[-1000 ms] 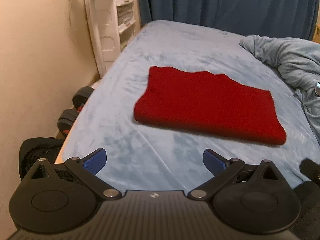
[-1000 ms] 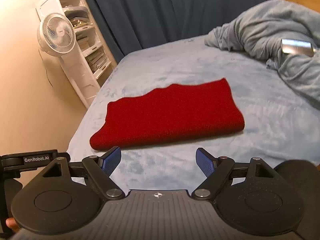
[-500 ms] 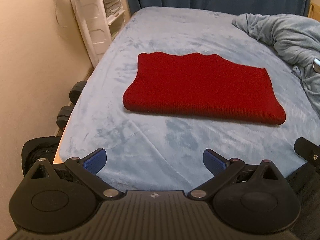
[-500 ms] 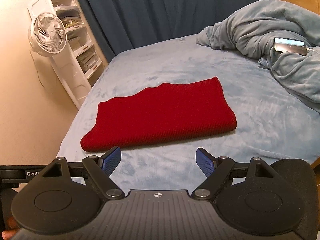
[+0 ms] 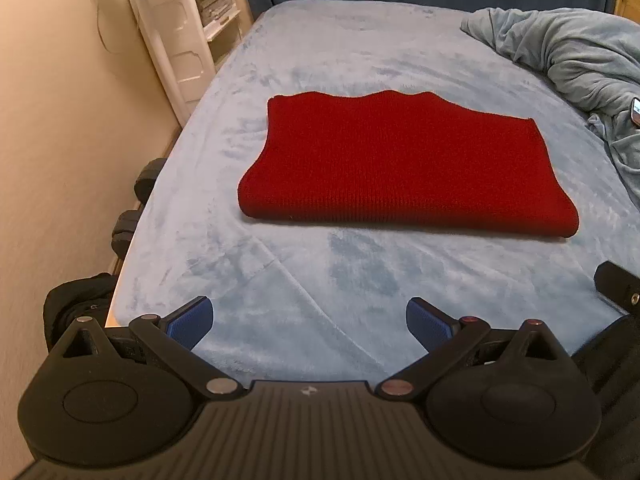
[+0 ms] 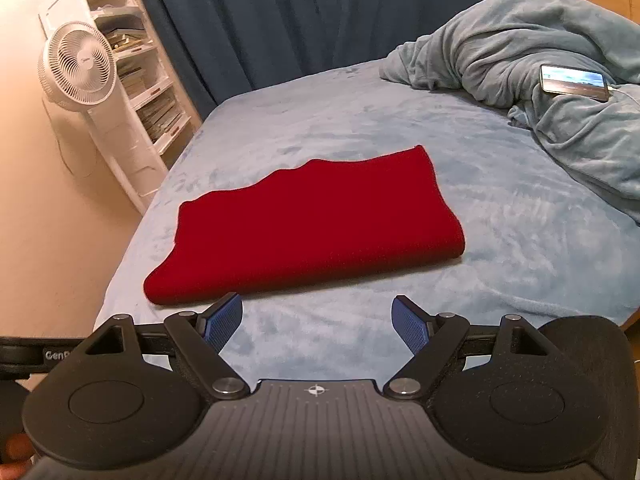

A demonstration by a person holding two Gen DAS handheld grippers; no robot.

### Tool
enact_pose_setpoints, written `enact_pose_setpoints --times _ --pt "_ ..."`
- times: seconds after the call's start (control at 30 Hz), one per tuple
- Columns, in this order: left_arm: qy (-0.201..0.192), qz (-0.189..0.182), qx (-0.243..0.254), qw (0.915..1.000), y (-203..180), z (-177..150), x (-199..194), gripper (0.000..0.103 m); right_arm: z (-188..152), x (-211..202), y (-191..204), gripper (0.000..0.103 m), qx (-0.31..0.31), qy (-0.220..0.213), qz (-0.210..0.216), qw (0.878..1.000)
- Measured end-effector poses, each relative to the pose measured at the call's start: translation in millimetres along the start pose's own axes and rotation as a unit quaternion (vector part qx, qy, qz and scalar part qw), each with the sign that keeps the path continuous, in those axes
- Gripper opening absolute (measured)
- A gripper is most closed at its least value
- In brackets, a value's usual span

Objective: Fold small clothes

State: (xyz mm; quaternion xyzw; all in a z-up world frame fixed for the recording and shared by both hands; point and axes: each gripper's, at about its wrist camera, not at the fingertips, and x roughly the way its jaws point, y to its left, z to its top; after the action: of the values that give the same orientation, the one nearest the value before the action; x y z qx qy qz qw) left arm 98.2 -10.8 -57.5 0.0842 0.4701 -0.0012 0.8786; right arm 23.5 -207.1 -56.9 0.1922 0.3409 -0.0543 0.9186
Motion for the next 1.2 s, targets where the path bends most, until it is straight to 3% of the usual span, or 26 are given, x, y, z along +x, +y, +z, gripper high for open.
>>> enact_pose_setpoints --times 0.47,0.53,0.6,0.7,0.8,1.03,1.1,1.17,1.2 --pt "0.022 0.003 0.002 0.9998 -0.1 14.7 32.5 0.103 12.8 34.8 -8.9 0.083 0.003 0.012 -0.013 1.0" --pt "0.024 -0.001 -0.009 0.9997 5.0 19.7 41.5 0.103 17.4 46.3 -21.6 0.083 0.026 0.005 0.0 1.0" --pt "0.018 0.0 -0.032 0.9993 15.7 27.1 51.5 0.103 21.6 62.3 -47.9 0.083 0.094 -0.011 0.021 0.995" --pt "0.0 0.022 -0.055 0.9983 34.0 43.2 73.1 0.103 26.8 98.8 -95.6 0.083 0.222 -0.001 0.021 0.975" --pt "-0.014 0.049 -0.064 0.9967 50.1 59.3 99.1 0.103 24.9 138.9 -145.1 0.084 0.338 0.01 0.01 0.941" --pt "0.025 0.074 -0.145 0.9863 96.0 79.3 173.3 0.103 9.6 212.3 -200.1 0.085 0.485 0.031 -0.007 0.874" --pt "0.038 0.092 -0.156 0.9826 104.5 80.8 189.4 0.103 13.1 226.3 -199.3 0.085 0.491 0.029 0.009 0.871" --pt "0.044 0.099 -0.162 0.9809 112.8 80.8 201.0 0.103 21.9 236.6 -194.4 0.084 0.475 0.019 0.031 0.879" --pt "0.048 0.103 -0.163 0.9801 116.1 79.7 206.2 0.103 27.0 240.8 -191.1 0.068 0.467 0.014 0.047 0.883"
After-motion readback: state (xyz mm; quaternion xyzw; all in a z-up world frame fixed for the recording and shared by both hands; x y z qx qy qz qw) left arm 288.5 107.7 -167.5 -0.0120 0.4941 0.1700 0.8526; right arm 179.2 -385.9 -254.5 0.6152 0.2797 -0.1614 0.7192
